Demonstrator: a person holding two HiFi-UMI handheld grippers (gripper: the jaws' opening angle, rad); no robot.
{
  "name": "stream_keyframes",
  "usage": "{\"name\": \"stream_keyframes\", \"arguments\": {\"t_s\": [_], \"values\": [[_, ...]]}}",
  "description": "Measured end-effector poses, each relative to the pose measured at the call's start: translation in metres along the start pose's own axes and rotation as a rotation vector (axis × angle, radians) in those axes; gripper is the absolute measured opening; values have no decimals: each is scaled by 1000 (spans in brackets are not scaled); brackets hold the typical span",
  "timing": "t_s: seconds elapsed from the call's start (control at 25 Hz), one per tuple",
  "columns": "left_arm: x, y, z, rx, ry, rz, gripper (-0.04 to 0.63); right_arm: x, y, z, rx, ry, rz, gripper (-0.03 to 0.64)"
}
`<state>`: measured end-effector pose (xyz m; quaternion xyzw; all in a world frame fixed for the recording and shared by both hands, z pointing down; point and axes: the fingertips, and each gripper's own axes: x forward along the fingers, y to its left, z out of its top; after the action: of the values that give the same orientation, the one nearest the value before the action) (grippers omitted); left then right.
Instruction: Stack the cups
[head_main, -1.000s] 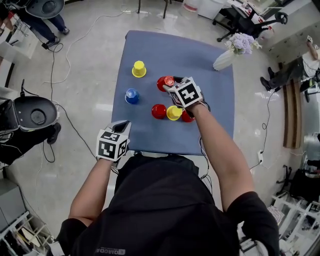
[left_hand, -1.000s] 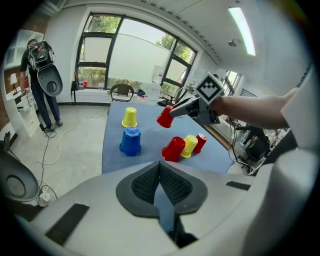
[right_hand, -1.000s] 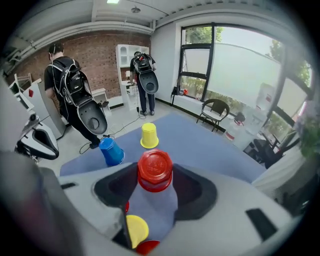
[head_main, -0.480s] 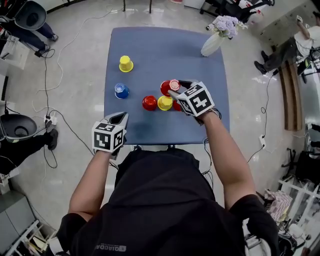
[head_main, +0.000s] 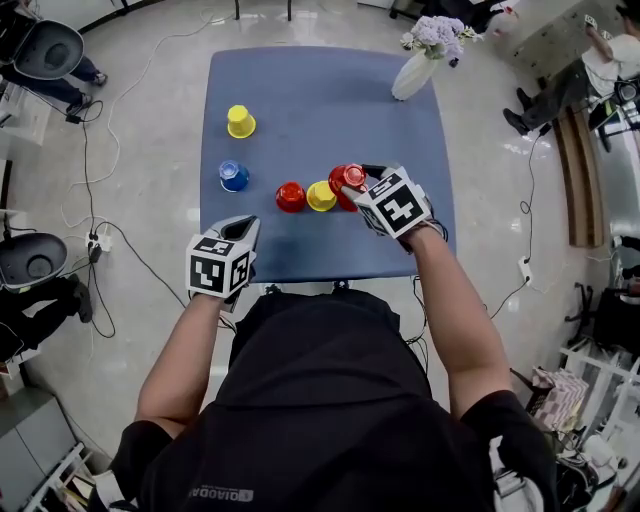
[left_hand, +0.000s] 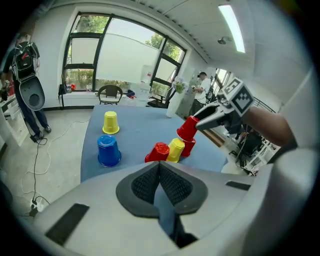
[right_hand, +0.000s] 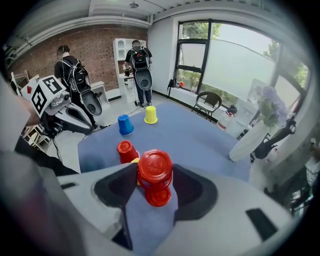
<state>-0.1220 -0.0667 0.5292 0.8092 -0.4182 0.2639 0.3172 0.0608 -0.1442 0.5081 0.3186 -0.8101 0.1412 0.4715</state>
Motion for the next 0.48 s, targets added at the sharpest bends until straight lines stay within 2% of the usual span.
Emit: {"name": "stream_keyframes", "arguments": {"t_s": [0.48], "values": [[6,-10,-11,2,24,-16,5,9,4,-14,-12,38,5,221]]}}
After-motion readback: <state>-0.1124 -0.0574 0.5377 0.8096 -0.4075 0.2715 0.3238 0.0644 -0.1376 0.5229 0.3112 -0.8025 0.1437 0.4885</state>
